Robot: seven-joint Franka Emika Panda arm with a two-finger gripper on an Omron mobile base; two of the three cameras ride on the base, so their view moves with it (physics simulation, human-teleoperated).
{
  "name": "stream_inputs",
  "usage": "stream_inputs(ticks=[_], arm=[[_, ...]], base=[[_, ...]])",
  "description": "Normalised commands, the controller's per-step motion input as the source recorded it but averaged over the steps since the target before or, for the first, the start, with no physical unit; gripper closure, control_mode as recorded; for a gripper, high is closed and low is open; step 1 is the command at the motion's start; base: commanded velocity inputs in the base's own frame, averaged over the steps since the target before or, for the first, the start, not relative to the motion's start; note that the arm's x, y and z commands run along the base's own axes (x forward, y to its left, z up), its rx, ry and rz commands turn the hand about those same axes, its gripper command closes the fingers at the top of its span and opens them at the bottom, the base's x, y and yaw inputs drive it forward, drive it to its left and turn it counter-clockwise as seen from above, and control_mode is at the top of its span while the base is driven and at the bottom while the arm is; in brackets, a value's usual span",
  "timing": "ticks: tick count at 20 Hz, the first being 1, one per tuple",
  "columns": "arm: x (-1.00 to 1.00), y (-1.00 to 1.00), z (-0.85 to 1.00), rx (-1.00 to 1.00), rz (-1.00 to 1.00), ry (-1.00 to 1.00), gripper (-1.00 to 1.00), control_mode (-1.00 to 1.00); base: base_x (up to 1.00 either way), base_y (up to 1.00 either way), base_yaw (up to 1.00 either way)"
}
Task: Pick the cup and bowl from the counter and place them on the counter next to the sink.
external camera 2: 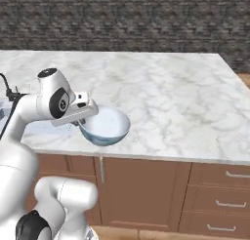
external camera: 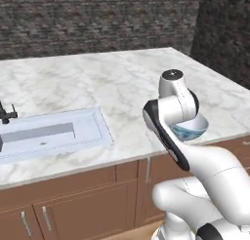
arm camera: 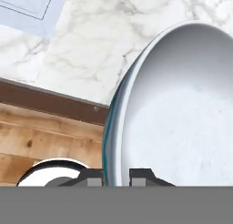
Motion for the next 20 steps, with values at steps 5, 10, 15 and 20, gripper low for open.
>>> stream_inputs(ticks=[5,10,15,20], arm=[[0.0,0.0,0.0,0.0,0.0,0.0,1.0,1.0],[0.0,0.0,0.0,0.0,0.0,0.0,1.0,1.0],[0.0,0.0,0.0,0.0,0.0,0.0,1.0,1.0],[0.0,0.0,0.0,0.0,0.0,0.0,1.0,1.0]], base=[[0.59,-0.37,0.28],[0.77,-0.12,-0.07],[0.73,0.0,-0.27],[0.01,-0.02,-0.03]])
